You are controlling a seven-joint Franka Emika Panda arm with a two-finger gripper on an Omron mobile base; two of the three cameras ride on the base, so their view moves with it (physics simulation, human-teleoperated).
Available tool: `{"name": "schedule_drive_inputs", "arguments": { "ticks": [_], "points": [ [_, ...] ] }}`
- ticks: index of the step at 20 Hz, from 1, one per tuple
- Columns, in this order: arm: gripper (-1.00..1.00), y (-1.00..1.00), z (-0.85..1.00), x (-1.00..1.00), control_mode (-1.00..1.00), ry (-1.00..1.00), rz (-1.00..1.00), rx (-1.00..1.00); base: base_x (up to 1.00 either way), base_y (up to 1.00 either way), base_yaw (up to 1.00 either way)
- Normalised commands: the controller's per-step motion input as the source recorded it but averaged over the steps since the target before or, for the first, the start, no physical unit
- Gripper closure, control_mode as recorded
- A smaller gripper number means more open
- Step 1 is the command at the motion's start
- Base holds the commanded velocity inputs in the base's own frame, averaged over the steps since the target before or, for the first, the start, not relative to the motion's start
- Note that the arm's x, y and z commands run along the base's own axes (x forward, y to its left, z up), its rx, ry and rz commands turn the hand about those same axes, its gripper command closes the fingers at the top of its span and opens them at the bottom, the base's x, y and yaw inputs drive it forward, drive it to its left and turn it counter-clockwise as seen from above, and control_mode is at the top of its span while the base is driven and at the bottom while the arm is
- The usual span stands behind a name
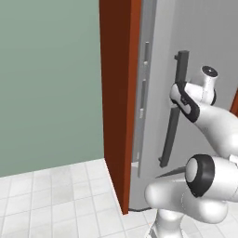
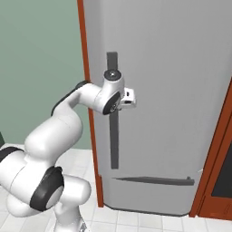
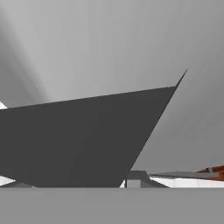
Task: Retrieve the chicken drumstick from the fridge and place it on the saucepan with marinade on the stove.
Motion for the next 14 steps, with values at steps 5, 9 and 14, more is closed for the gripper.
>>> {"name": "schedule_drive_inputs", "arguments": {
  "ticks": [5, 9, 14],
  "points": [
    [1.0, -0.79, -0.19, -0.73, -1.0, -0.05, 0.02, 0.0, 0.0, 0.0, 0.0],
    [1.0, -0.41, 0.0, -0.56, -1.0, -0.18, 0.08, 0.06, 0.0, 0.0, 0.0],
    [-1.0, -0.77, 0.1, -0.18, -1.0, -0.07, 0.06, 0.1, 0.0, 0.0, 0.0]
  ]
}}
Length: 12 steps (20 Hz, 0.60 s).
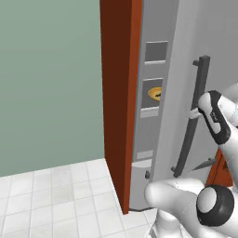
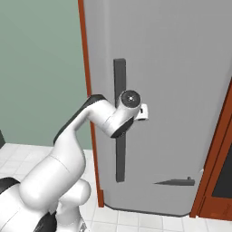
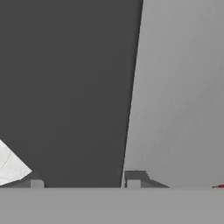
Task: Retrieve the chicken drumstick from the fridge and place it on the saucepan with marinade on the stove.
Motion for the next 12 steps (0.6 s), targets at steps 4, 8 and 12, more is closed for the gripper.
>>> {"name": "schedule_drive_inputs", "arguments": {
  "ticks": [4, 8, 12],
  "points": [
    [-1.0, -1.0, 0.21, -0.19, -1.0, 0.0, 0.0, 0.17, 0.0, 0.0, 0.0],
    [-1.0, -1.0, 0.18, -0.26, -1.0, 0.0, 0.0, 0.19, 0.0, 0.0, 0.0],
    [-1.0, -1.0, 0.08, -0.67, -1.0, -0.03, 0.0, 0.21, 0.0, 0.0, 0.0]
  ]
}}
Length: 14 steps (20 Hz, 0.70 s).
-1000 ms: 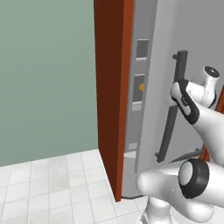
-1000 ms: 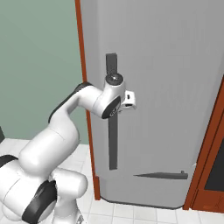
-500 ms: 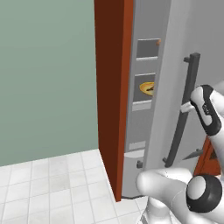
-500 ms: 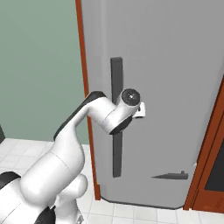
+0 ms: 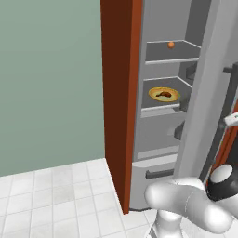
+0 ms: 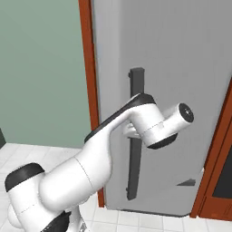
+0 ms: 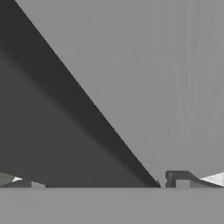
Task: Retrieve the chicken drumstick from the fridge and place it on the saucepan with marinade on the stove.
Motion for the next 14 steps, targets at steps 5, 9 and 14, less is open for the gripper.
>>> {"name": "schedule_drive_inputs", "arguments": {
  "ticks": [5, 9, 14],
  "points": [
    [-1.0, -1.0, 0.0, -0.81, -1.0, -0.15, 0.0, 0.22, 0.0, 0.0, 0.0],
    [-1.0, -1.0, 0.0, -0.74, -1.0, -0.14, 0.0, 0.24, 0.0, 0.0, 0.0],
    [1.0, -0.34, 0.06, -0.37, -1.0, -0.05, -0.02, 0.08, 0.0, 0.0, 0.0]
  ]
}}
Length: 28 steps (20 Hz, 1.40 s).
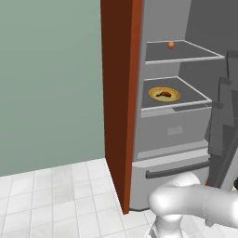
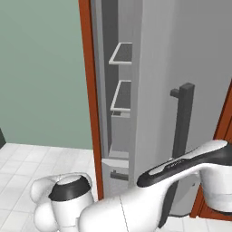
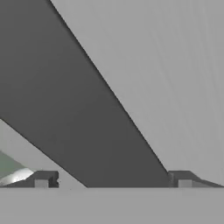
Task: Retrieve the chicken drumstick from the fridge and place it on the saucepan with marinade on the stove.
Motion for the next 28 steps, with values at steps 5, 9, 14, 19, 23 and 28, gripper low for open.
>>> {"name": "schedule_drive_inputs", "arguments": {
  "ticks": [5, 9, 14, 19, 23, 28],
  "points": [
    [1.0, 0.06, 0.43, -0.93, -1.0, -0.14, -0.19, -0.09, 0.0, 0.0, 0.0],
    [1.0, 0.04, 0.32, -0.99, -1.0, -0.08, -0.26, -0.23, 0.0, 0.0, 0.0],
    [1.0, 0.48, 0.19, -0.34, -1.0, 0.04, -0.36, -0.47, 0.0, 0.0, 0.0],
    [1.0, 0.39, 0.12, -0.15, -1.0, 0.22, -0.43, -0.37, 0.0, 0.0, 0.0],
    [1.0, 0.05, 0.0, -0.74, -1.0, 0.28, -0.49, -0.14, 0.0, 0.0, 0.0],
    [1.0, 0.02, 0.3, -0.41, -1.0, 0.44, -0.46, -0.1, 0.0, 0.0, 0.0]
  ]
}}
